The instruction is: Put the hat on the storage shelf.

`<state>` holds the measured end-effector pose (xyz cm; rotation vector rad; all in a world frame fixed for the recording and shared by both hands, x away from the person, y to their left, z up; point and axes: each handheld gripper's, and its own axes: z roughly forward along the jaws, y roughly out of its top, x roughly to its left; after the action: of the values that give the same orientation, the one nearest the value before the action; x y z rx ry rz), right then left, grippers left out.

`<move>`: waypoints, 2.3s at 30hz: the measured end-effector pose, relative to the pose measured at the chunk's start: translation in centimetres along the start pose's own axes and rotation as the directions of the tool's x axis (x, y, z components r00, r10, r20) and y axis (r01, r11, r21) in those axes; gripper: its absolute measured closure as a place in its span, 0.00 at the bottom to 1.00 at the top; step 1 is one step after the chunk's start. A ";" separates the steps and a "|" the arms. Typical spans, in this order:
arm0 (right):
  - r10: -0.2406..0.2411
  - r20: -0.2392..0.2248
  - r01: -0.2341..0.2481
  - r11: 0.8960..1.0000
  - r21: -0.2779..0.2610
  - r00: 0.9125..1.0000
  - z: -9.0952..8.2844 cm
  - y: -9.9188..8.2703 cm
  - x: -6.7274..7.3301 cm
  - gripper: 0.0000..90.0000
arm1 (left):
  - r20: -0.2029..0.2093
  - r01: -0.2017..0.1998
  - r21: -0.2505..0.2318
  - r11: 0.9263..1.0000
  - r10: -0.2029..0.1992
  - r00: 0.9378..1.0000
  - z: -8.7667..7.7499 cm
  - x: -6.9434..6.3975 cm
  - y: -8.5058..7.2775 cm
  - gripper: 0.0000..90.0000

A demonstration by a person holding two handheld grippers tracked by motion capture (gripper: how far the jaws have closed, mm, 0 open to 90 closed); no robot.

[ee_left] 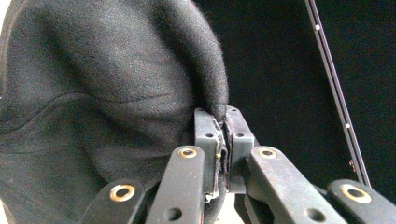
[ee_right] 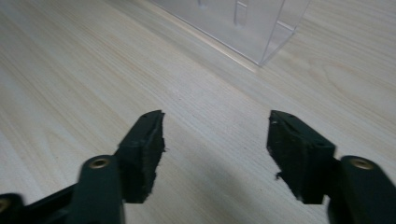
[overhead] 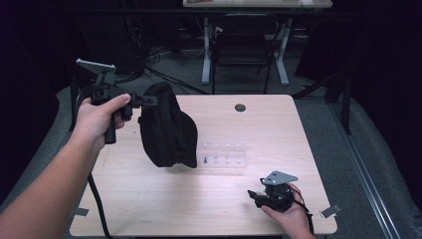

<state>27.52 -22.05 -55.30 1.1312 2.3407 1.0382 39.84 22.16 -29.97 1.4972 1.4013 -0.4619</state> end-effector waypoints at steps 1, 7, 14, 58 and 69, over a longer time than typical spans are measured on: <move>0.000 0.000 0.000 1.000 0.000 1.000 0.0 0.0 0.0 0.36 | 0.000 0.000 0.000 1.000 0.000 1.000 0.0 0.0 0.0 0.97; 0.014 0.049 -0.013 1.000 -0.015 0.999 0.0 0.1 -0.2 0.25 | -0.006 -0.006 0.009 1.000 0.006 1.000 0.8 -0.2 0.3 0.97; 0.026 0.038 -0.026 1.000 0.000 0.999 0.0 0.0 -0.5 0.25 | -0.014 -0.004 0.009 1.000 0.004 1.000 1.7 -0.2 0.7 0.97; 0.039 0.045 -0.037 0.999 -0.028 0.998 -0.3 0.3 -0.7 0.26 | -0.072 -0.058 0.048 0.997 0.062 0.996 6.1 -2.4 1.2 0.97; 0.036 0.004 -0.036 0.999 -0.040 0.999 -0.1 1.5 0.3 0.17 | -0.056 -0.066 0.054 0.996 0.069 0.996 7.3 -3.0 1.0 0.97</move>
<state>28.06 -21.27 -54.15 1.1635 2.2935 1.0885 42.44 14.60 -30.33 1.6060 1.3885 -0.4187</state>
